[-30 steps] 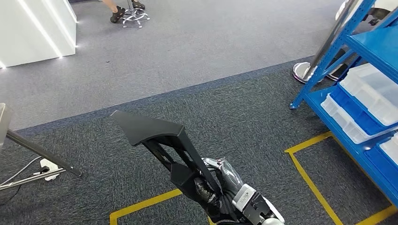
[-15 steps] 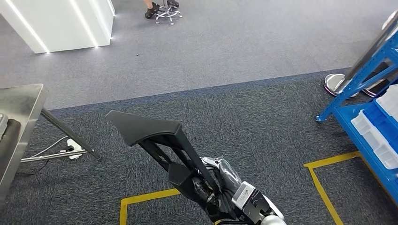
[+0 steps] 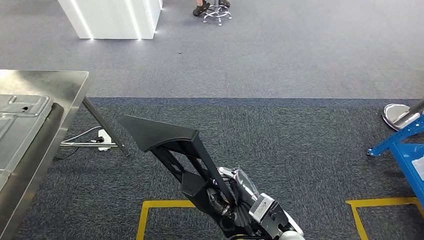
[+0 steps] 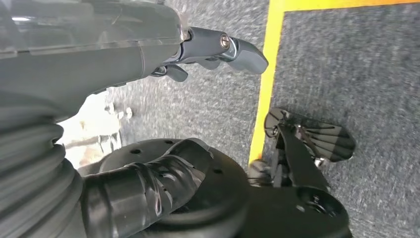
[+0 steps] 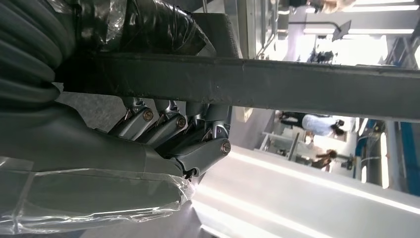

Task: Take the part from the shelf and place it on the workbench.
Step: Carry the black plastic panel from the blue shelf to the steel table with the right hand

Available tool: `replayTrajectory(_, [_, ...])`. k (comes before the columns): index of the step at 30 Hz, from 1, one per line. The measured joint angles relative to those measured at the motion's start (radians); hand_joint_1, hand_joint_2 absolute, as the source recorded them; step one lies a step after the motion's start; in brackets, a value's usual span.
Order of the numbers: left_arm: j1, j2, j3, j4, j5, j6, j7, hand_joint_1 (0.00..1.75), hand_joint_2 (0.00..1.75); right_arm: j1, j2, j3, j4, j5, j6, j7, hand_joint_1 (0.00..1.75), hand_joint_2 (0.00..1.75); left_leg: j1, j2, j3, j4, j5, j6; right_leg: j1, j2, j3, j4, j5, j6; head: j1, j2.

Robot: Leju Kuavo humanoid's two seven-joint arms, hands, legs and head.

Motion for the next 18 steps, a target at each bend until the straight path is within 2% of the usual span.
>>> replayTrajectory(1, [0.000, 0.000, -0.002, 0.001, 0.000, -0.001, -0.001, 0.00, 1.75, 0.000, 0.000, 0.000, -0.001, 0.001, 0.000, 0.000, 1.75, 1.75, 0.000, -0.010, -0.004, 0.005, -0.001, -0.005, -0.002, 0.014, 0.016, -0.041, 0.016, -0.002, 0.000, 0.000])
replayTrajectory(2, [0.001, 0.001, -0.004, 0.002, 0.000, -0.002, -0.001, 0.00, 1.75, 0.000, 0.000, -0.001, -0.002, 0.002, 0.000, 0.001, 1.75, 1.75, 0.000, -0.019, -0.009, 0.008, -0.001, -0.010, -0.001, 0.023, 0.022, -0.059, 0.019, -0.005, 0.000, 0.000])
replayTrajectory(4, [0.003, 0.002, -0.010, 0.004, 0.001, -0.003, -0.002, 0.00, 1.75, -0.001, -0.001, -0.002, -0.003, 0.003, 0.000, 0.001, 1.75, 1.75, 0.002, -0.035, -0.016, 0.007, 0.002, -0.021, 0.002, 0.011, 0.021, -0.062, 0.020, -0.016, 0.000, 0.000])
replayTrajectory(5, [0.003, 0.003, -0.012, 0.005, 0.002, -0.003, -0.002, 0.00, 1.75, -0.004, -0.001, -0.002, -0.003, 0.004, 0.002, 0.002, 1.75, 1.75, 0.003, -0.030, -0.018, 0.010, 0.000, -0.027, 0.003, 0.002, 0.023, -0.066, 0.023, -0.023, 0.000, 0.000])
replayTrajectory(7, [-0.001, 0.004, -0.016, 0.006, 0.006, -0.005, 0.000, 0.00, 1.75, -0.017, -0.001, -0.005, 0.000, -0.002, 0.011, 0.001, 1.75, 1.75, 0.002, 0.008, -0.042, 0.058, -0.030, -0.035, 0.003, -0.019, 0.027, -0.076, 0.028, -0.038, -0.002, 0.000])
replayTrajectory(9, [-0.012, 0.006, -0.018, 0.006, 0.014, -0.009, 0.004, 0.00, 1.75, -0.035, -0.001, -0.012, 0.009, -0.013, 0.028, 0.000, 1.75, 1.75, 0.002, 0.053, -0.098, 0.175, -0.088, -0.041, 0.007, -0.043, 0.029, -0.078, 0.028, -0.047, -0.004, 0.000])
replayTrajectory(10, [-0.019, 0.008, -0.019, 0.006, 0.018, -0.012, 0.006, 0.00, 1.75, -0.045, -0.001, -0.016, 0.016, -0.018, 0.038, -0.001, 1.75, 1.75, 0.003, 0.062, -0.129, 0.237, -0.111, -0.043, 0.010, -0.057, 0.028, -0.078, 0.027, -0.048, -0.004, 0.000])
replayTrajectory(11, [-0.024, 0.010, -0.020, 0.006, 0.022, -0.013, 0.007, 0.00, 1.75, -0.054, -0.001, -0.019, 0.025, -0.022, 0.046, -0.002, 1.75, 1.75, 0.004, 0.067, -0.147, 0.275, -0.119, -0.043, 0.012, -0.071, 0.029, -0.078, 0.026, -0.050, -0.004, 0.000])
replayTrajectory(12, [-0.028, 0.012, -0.022, 0.007, 0.027, -0.014, 0.006, 0.00, 1.75, -0.063, 0.000, -0.021, 0.034, -0.025, 0.054, -0.002, 1.75, 1.75, 0.004, 0.070, -0.148, 0.278, -0.110, -0.042, 0.014, -0.083, 0.029, -0.078, 0.026, -0.050, -0.004, 0.000])
replayTrajectory(13, [-0.030, 0.014, -0.023, 0.007, 0.031, -0.015, 0.005, 0.00, 1.75, -0.071, 0.002, -0.023, 0.042, -0.027, 0.059, -0.002, 1.75, 1.75, 0.004, 0.075, -0.127, 0.241, -0.084, -0.040, 0.015, -0.094, 0.031, -0.078, 0.025, -0.050, -0.004, 0.000])
replayTrajectory(14, [-0.031, 0.016, -0.025, 0.007, 0.035, -0.015, 0.003, 0.00, 1.75, -0.079, 0.003, -0.023, 0.049, -0.028, 0.064, -0.003, 1.75, 1.75, 0.002, 0.088, -0.090, 0.173, -0.050, -0.035, 0.016, -0.104, 0.033, -0.078, 0.024, -0.050, -0.004, 0.000])
replayTrajectory(15, [-0.033, 0.018, -0.027, 0.008, 0.038, -0.015, 0.000, 0.00, 1.75, -0.085, 0.005, -0.024, 0.054, -0.028, 0.067, -0.003, 1.75, 1.75, -0.003, 0.112, -0.052, 0.102, -0.026, -0.029, 0.019, -0.113, 0.035, -0.078, 0.022, -0.048, -0.004, 0.000])
replayTrajectory(16, [-0.036, 0.019, -0.029, 0.008, 0.041, -0.014, -0.002, 0.00, 1.75, -0.091, 0.006, -0.024, 0.058, -0.028, 0.070, -0.004, 1.75, 1.75, -0.008, 0.130, -0.023, 0.046, -0.009, -0.024, 0.021, -0.121, 0.036, -0.077, 0.020, -0.045, -0.004, 0.000])
replayTrajectory(17, [-0.039, 0.021, -0.032, 0.010, 0.043, -0.014, -0.005, 0.00, 1.75, -0.095, 0.007, -0.024, 0.063, -0.028, 0.072, -0.004, 1.75, 1.75, -0.013, 0.142, -0.007, 0.012, -0.003, -0.019, 0.022, -0.130, 0.037, -0.077, 0.019, -0.042, -0.004, 0.000])
replayTrajectory(18, [-0.041, 0.022, -0.035, 0.012, 0.044, -0.012, -0.006, 0.00, 1.75, -0.099, 0.008, -0.024, 0.067, -0.028, 0.072, -0.005, 1.75, 1.75, -0.018, 0.143, -0.005, 0.002, -0.005, -0.015, 0.024, -0.139, 0.037, -0.078, 0.018, -0.038, -0.004, 0.000])
